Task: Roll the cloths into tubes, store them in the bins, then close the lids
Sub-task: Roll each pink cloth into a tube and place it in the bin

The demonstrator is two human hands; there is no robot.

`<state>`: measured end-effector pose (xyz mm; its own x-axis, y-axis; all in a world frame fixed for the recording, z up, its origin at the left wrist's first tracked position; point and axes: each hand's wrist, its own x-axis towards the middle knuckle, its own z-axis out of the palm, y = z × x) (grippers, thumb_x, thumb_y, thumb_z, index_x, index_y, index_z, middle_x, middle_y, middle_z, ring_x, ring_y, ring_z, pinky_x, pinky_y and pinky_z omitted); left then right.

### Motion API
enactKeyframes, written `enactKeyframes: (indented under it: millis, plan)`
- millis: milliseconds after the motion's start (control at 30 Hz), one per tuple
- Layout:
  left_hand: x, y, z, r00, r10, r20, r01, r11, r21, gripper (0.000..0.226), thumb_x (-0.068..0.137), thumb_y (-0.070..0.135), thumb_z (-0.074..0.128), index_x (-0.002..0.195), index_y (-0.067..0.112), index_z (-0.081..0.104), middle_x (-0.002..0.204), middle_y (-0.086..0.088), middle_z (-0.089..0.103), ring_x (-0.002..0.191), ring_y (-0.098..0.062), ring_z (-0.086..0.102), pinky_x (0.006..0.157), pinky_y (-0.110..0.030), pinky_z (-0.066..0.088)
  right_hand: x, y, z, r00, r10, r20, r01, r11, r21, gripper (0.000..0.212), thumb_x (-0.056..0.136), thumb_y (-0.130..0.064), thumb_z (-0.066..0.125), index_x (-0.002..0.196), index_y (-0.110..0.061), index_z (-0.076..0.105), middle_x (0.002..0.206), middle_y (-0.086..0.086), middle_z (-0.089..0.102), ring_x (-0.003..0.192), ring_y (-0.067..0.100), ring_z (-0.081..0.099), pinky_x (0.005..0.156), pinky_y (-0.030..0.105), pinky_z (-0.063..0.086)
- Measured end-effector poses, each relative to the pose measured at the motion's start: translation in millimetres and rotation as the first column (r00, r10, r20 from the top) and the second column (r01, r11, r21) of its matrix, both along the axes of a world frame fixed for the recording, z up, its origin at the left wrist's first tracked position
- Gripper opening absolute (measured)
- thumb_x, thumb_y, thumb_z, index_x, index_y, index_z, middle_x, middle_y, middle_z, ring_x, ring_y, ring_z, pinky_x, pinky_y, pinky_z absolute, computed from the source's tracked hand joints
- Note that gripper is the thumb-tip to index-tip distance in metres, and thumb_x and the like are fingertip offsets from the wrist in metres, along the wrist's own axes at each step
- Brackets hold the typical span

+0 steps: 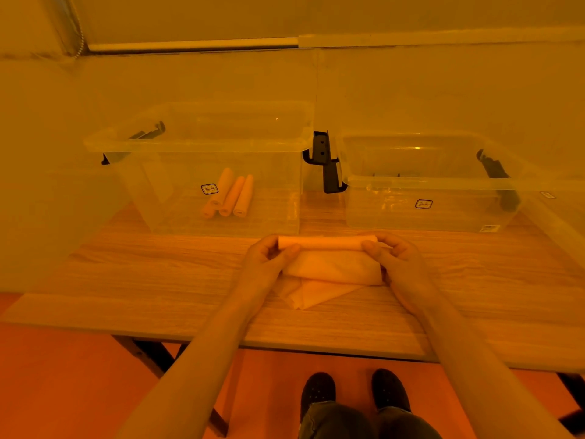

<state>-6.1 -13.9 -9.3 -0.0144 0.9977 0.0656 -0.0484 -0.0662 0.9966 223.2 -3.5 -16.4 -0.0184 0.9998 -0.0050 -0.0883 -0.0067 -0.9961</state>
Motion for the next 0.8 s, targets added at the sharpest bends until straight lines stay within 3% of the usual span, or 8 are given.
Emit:
enactKeyframes:
  millis: [333, 467, 633, 733, 800]
  plan:
    - [2, 3, 10, 0.999, 0.004, -0.037, -0.005, 1.0, -0.02, 0.014, 0.09, 0.016, 0.063, 0.103, 0.015, 0.067, 0.092, 0.001, 0.072, 0.08, -0.007, 0.068, 0.065, -0.023, 0.055, -4, 0, 3, 0.999, -0.037, 0.026, 0.038, 0.999, -0.027, 0.035, 0.076, -0.038, 0.068, 0.107, -0.023, 0.07, 0.108, 0.007, 0.07, 0.101, 0.029, 0.065, 0.089, 0.055, 0.053]
    - [0, 8, 34, 0.991, 0.002, -0.134, -0.003, 1.0, -0.004, 0.01, 0.089, 0.019, 0.063, 0.093, 0.028, 0.064, 0.083, 0.009, 0.07, 0.072, -0.001, 0.066, 0.057, -0.016, 0.053, -8, 4, 23, 0.994, -0.087, 0.065, 0.09, 0.995, -0.043, 0.021, 0.089, -0.028, 0.063, 0.11, -0.024, 0.065, 0.111, 0.004, 0.066, 0.103, 0.026, 0.062, 0.089, 0.051, 0.054]
    - [-2, 7, 72, 0.983, 0.001, -0.185, 0.014, 0.996, 0.083, 0.01, 0.092, 0.023, 0.059, 0.1, 0.028, 0.06, 0.097, 0.009, 0.065, 0.083, -0.001, 0.061, 0.063, -0.017, 0.049, -11, 0, 68, 0.995, -0.056, 0.077, 0.053, 0.998, 0.04, 0.026, 0.093, -0.026, 0.056, 0.119, -0.025, 0.058, 0.12, 0.002, 0.06, 0.111, 0.024, 0.057, 0.094, 0.049, 0.051]
    - [-2, 5, 92, 0.981, 0.027, -0.192, -0.003, 0.992, 0.125, 0.008, 0.092, 0.023, 0.06, 0.099, 0.026, 0.061, 0.095, 0.01, 0.062, 0.085, -0.004, 0.059, 0.067, -0.015, 0.047, -12, -5, 94, 0.995, -0.057, 0.081, 0.049, 0.994, 0.101, 0.019, 0.094, -0.027, 0.055, 0.113, -0.027, 0.058, 0.115, 0.0, 0.062, 0.106, 0.023, 0.06, 0.087, 0.046, 0.055]
    - [-2, 3, 105, 0.965, 0.072, -0.252, -0.028, 0.984, 0.174, 0.011, 0.092, 0.024, 0.059, 0.101, 0.019, 0.063, 0.089, 0.012, 0.054, 0.082, -0.001, 0.053, 0.068, -0.012, 0.043, -11, -7, 109, 0.995, -0.058, 0.084, 0.048, 0.992, 0.117, 0.027, 0.094, -0.026, 0.055, 0.121, -0.021, 0.057, 0.116, 0.003, 0.062, 0.104, 0.024, 0.062, 0.079, 0.041, 0.058]
